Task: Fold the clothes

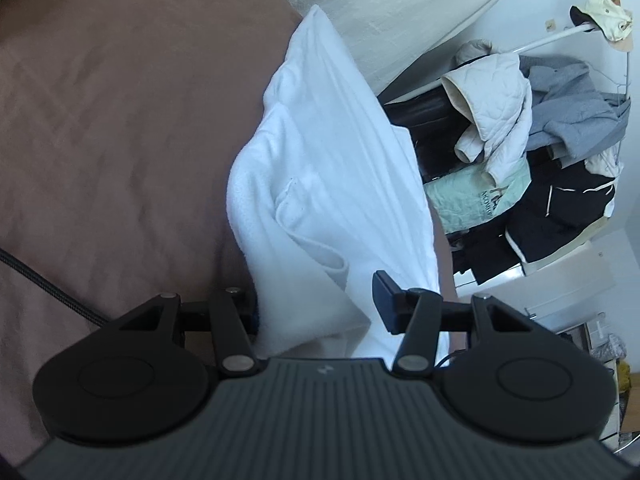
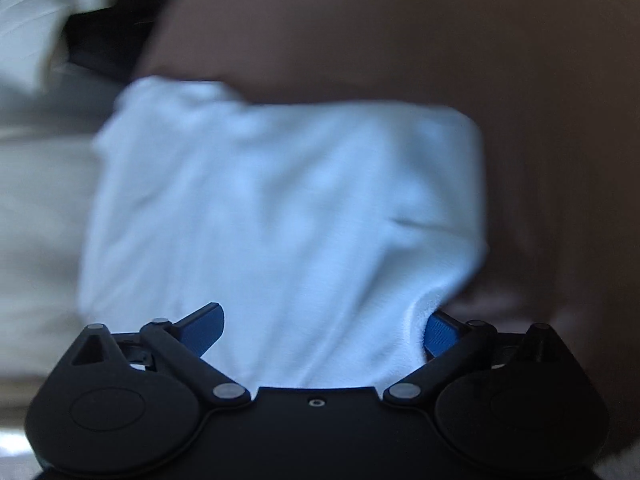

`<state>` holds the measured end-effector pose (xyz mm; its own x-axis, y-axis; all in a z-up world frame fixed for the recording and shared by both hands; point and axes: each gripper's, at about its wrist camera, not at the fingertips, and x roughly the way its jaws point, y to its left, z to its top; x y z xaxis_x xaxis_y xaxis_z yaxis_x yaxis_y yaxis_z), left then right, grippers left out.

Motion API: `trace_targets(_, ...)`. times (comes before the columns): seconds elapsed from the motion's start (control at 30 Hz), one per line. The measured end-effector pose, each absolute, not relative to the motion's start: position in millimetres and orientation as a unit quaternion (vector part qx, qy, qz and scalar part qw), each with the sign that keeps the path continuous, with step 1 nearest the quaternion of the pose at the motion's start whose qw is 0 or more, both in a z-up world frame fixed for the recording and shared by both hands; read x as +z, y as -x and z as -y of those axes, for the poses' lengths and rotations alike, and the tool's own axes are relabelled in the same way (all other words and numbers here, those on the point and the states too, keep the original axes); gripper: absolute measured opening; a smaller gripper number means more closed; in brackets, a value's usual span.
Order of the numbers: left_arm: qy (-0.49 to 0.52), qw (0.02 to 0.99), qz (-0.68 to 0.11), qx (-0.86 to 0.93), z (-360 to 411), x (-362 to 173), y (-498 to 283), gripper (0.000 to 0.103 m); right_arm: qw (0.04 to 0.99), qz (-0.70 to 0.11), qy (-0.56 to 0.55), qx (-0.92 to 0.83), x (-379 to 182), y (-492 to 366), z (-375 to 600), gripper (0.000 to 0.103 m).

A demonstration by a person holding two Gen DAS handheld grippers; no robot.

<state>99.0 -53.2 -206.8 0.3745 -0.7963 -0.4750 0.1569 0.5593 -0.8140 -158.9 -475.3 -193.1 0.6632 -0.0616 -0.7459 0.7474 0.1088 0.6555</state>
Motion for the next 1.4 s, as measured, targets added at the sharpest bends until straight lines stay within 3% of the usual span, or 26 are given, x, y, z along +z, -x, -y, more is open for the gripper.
trace_targets(0.1, 0.312, 0.766, -0.481, -0.289, 64, -212, -101, 0.053, 0.705, -0.261, -0.602, -0.269, -199, 150, 481, 0.093)
trace_targets(0.23, 0.305, 0.772, -0.475, -0.293, 80, -212, -105, 0.053, 0.674, -0.215, -0.651, -0.276, -223, 160, 494, 0.072)
trace_targets(0.27, 0.3, 0.773, -0.471, -0.299, 84, -212, -107, 0.051, 0.679, -0.214, -0.646, -0.275, -221, 159, 494, 0.054)
trace_targets(0.3, 0.286, 0.781, -0.468, -0.299, 88, -211, -106, 0.034, 0.692, -0.223, -0.63, -0.273, -218, 155, 493, 0.043)
trace_targets(0.33, 0.271, 0.789, -0.464, -0.298, 93, -210, -106, 0.022, 0.707, -0.234, -0.61, -0.269, -214, 150, 491, 0.022)
trace_targets(0.4, 0.227, 0.815, -0.446, -0.292, 100, -205, -100, 0.014, 0.737, -0.25, -0.569, -0.267, -207, 142, 488, 0.022)
trace_targets(0.67, 0.104, 0.885, -0.338, -0.301, 124, -129, -99, 0.012, 0.863, -0.195, -0.407, -0.227, -140, 118, 478, 0.018)
trace_targets(0.83, 0.122, 0.892, -0.3, -0.316, 127, -73, -117, 0.012, 0.895, -0.142, -0.382, -0.181, -91, 108, 485, 0.015)
trace_targets(1.03, 0.135, 0.897, -0.262, -0.33, 108, -34, -82, 0.012, 0.921, -0.089, -0.348, -0.148, -39, 107, 488, 0.015)
trace_targets(1.4, 0.14, 0.876, -0.29, -0.359, 51, -28, 8, 0.012, 0.918, -0.11, -0.351, -0.148, -41, 194, 457, 0.014)
